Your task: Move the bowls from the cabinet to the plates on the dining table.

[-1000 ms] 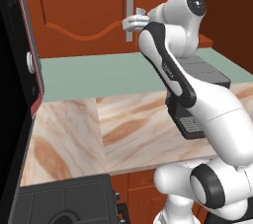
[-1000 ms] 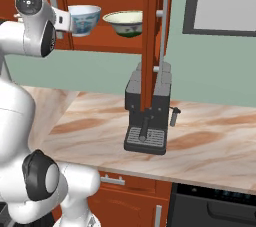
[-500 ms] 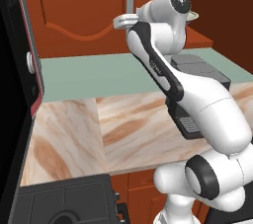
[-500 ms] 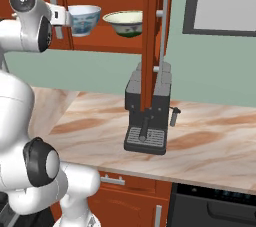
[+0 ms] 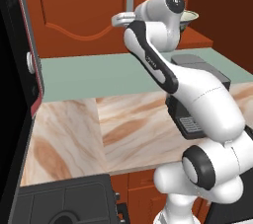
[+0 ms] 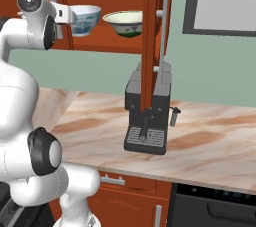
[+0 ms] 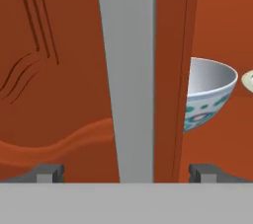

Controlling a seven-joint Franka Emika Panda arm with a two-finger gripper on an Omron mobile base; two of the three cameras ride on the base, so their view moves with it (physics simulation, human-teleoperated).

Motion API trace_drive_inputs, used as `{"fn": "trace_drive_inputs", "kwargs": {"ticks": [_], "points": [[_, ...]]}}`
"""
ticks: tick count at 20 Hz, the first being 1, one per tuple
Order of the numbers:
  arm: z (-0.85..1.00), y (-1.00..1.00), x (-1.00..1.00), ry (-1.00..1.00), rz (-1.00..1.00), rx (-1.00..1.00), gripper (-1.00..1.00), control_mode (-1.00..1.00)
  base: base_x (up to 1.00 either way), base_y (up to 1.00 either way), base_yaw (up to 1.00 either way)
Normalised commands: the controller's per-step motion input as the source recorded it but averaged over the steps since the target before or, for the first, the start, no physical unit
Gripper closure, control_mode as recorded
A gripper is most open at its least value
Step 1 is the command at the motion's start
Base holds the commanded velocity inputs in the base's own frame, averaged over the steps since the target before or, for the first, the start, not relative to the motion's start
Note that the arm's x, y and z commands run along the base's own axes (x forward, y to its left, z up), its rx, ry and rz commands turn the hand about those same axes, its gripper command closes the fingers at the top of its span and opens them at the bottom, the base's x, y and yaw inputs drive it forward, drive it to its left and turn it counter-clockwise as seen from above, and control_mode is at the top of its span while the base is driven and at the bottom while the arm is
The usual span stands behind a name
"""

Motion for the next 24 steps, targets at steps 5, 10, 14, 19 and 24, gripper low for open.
{"fn": "trace_drive_inputs", "kwargs": {"ticks": [5,10,14,19,24], "points": [[0.00,0.00,0.27,-0.02,0.00,0.00,-1.00,-1.00,0.00,0.00,0.00],[0.00,0.00,0.29,-0.02,0.00,0.00,-1.00,-1.00,0.00,0.00,0.00],[0.00,0.00,0.29,-0.02,0.00,0.00,-1.00,-1.00,0.00,0.00,0.00],[0.00,0.00,0.34,-0.01,0.00,0.00,1.00,-1.00,0.00,0.00,0.00],[0.00,0.04,0.26,-0.02,0.00,0.00,1.00,-1.00,0.00,0.00,0.00]]}}
